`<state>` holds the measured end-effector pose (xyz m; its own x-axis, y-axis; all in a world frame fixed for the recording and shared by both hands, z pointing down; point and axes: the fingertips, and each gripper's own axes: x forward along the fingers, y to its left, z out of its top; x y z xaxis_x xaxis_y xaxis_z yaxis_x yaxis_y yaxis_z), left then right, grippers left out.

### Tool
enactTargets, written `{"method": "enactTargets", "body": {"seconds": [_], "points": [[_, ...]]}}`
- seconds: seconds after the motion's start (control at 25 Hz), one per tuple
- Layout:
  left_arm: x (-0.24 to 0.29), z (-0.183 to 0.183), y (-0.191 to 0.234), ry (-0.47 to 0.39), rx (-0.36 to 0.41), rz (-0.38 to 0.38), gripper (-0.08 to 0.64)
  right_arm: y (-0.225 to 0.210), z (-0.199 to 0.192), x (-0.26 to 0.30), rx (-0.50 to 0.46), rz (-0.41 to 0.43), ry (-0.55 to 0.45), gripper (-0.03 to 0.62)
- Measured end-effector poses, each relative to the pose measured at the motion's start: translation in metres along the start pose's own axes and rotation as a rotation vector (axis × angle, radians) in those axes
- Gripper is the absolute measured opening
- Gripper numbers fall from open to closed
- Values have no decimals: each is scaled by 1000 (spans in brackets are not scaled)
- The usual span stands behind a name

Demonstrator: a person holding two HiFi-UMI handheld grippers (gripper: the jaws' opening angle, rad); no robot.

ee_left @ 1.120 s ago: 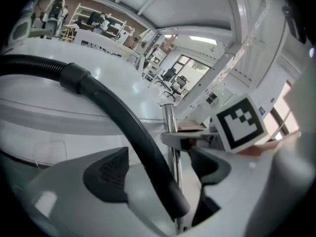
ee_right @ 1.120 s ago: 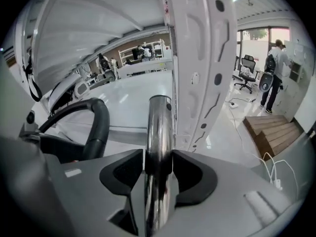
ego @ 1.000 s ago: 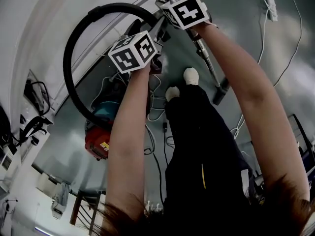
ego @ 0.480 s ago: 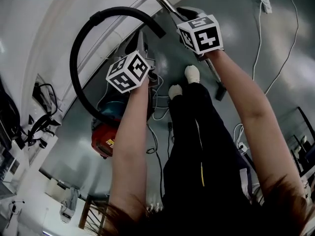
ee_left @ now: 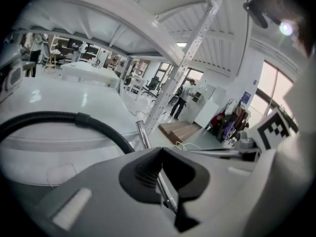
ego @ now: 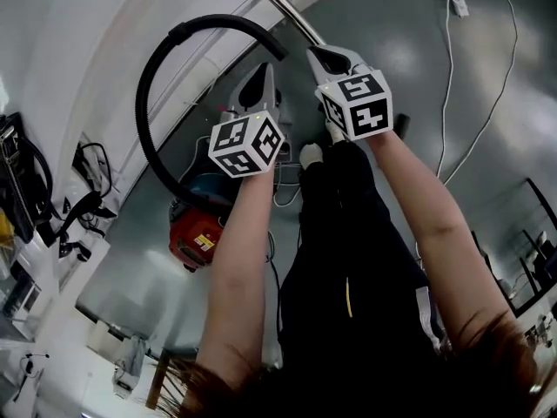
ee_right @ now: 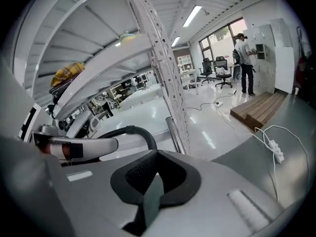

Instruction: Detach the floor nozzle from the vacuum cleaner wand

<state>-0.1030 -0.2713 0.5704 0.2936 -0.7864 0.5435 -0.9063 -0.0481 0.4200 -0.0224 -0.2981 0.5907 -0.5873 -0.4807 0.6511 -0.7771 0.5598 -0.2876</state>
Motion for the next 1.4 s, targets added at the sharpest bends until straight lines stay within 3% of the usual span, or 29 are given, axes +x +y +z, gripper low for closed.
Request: {"method": "enactTargets", "body": {"seconds": [0.2,0.36,0.48,0.96,1.4], "points": [[-10,-2,-19,19,59,-22,10,12,-3,-24,45,-8,-32,-3],[-14,-6,-23,48,105,16,9,18,1,-39,81,-1,-65,-3],[-19,-9,-25,70,91,46,11,21,-1,-50,97,-1,-68,-3],[-35,-40,-33,133,87,14,9,43,-37,-73,78,1,-24,-3],[-37,-44,-30,146,72,16,9,41,-32,-68,63,-1,-36,-3]]}}
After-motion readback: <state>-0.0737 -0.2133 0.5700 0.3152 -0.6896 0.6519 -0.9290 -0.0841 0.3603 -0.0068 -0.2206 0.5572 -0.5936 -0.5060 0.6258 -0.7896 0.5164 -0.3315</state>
